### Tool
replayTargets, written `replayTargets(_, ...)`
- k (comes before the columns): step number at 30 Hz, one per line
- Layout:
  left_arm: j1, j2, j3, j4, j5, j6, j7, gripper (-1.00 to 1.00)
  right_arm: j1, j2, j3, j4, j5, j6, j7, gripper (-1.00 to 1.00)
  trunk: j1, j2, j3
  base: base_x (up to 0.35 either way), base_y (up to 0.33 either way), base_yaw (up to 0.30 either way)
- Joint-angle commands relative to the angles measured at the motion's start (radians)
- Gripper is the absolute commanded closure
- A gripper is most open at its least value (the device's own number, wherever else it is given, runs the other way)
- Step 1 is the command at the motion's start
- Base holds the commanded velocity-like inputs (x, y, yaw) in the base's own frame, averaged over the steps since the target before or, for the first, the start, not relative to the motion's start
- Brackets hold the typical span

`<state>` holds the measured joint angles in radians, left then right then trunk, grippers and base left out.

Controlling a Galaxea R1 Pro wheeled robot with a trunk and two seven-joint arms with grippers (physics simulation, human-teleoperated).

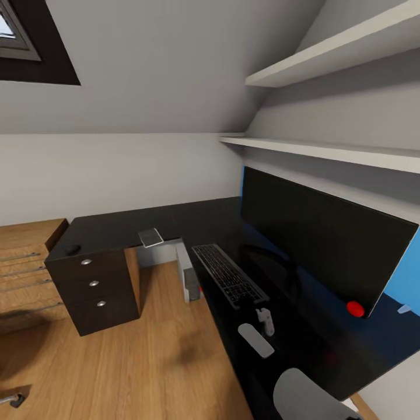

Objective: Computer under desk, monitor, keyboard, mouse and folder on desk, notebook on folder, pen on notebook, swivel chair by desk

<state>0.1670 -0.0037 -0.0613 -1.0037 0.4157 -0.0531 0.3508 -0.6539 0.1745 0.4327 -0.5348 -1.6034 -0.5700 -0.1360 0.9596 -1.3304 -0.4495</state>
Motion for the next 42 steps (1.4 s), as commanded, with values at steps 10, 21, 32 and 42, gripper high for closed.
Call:
replayTargets(10, 0.0, 0.001, -0.003, -0.001, 0.011, -0.005, 0.005, -1.0, -0.001, 0.0, 0.008, 0.027, -0.008, -0.091, -0.015, 1.0, 0.0, -0.001, -0.001, 0.011, 0.013, 0.0)
replayTargets(21, 0.0, 0.001, -0.002, -0.001, 0.011, -0.005, 0.005, -1.0, -0.001, 0.0, 0.008, 0.039, 0.091, -0.125, -0.142, 1.0, 0.0, -0.001, -0.001, 0.0, 0.0, 0.0)
replayTargets(32, 0.0, 0.003, -0.002, -0.005, 0.009, -0.006, 0.005, -1.0, -0.001, 0.0, 0.003, 0.029, 0.1, -0.125, -0.063, 1.0, 0.0, -0.001, -0.001, 0.0, 0.0, 0.0)
replayTargets(42, 0.0, 0.005, 0.004, -0.105, 0.012, -0.005, 0.006, -1.0, -0.001, 0.0, 0.0, 0.027, 0.1, -0.125, -0.043, 1.0, 0.0, -0.001, -0.001, 0.0, 0.0, 0.0)
